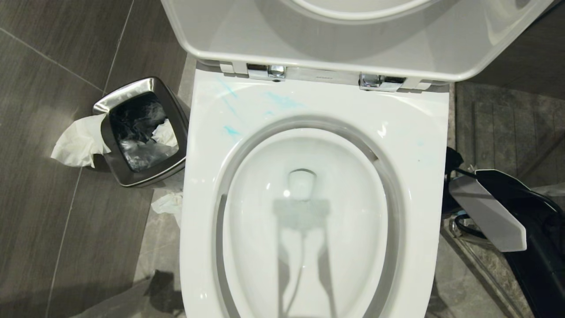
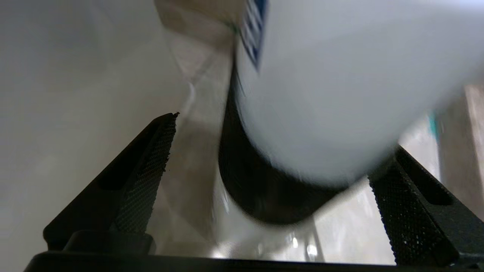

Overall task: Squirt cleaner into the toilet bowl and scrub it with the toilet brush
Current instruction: Pour in the cleaning agent

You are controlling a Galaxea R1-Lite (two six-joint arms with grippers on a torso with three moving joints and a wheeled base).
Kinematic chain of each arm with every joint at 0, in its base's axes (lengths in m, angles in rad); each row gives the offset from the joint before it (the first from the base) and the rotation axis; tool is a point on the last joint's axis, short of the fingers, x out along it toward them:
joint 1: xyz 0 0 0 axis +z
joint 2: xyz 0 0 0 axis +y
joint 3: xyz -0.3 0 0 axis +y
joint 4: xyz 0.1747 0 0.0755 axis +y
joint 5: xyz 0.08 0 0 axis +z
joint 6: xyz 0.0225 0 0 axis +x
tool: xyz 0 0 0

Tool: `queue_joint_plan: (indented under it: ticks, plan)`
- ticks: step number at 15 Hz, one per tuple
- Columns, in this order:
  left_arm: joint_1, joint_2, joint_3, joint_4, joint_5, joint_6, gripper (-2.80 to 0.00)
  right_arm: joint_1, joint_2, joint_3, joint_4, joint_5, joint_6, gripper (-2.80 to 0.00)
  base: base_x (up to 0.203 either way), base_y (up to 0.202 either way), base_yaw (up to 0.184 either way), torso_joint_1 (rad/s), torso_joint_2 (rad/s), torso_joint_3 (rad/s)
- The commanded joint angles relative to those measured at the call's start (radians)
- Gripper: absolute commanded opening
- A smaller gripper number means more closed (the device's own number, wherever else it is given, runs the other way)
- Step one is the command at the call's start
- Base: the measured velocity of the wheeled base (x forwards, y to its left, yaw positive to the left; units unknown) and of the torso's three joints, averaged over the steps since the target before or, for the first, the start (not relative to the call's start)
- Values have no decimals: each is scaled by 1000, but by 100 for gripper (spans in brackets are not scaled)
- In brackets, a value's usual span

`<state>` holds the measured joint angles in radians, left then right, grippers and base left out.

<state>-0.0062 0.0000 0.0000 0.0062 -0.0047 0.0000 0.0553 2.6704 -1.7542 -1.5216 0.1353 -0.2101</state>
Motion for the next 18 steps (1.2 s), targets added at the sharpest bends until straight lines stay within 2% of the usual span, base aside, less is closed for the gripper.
queue_joint_plan:
  ticks: [1, 8, 14, 18]
  plan:
    - [0, 2, 2, 0, 0, 0, -280, 1, 29, -45, -8, 17, -12, 0, 0, 0, 0, 0, 0, 0]
    - [0, 2, 2, 0, 0, 0, -280, -3, 53, -82, -8, 16, -14, 0, 0, 0, 0, 0, 0, 0]
    - [0, 2, 2, 0, 0, 0, -280, -12, 109, -217, -8, 14, -9, 0, 0, 0, 0, 0, 0, 0]
    - [0, 2, 2, 0, 0, 0, -280, -11, 119, -222, -8, 15, -6, 0, 0, 0, 0, 0, 0, 0]
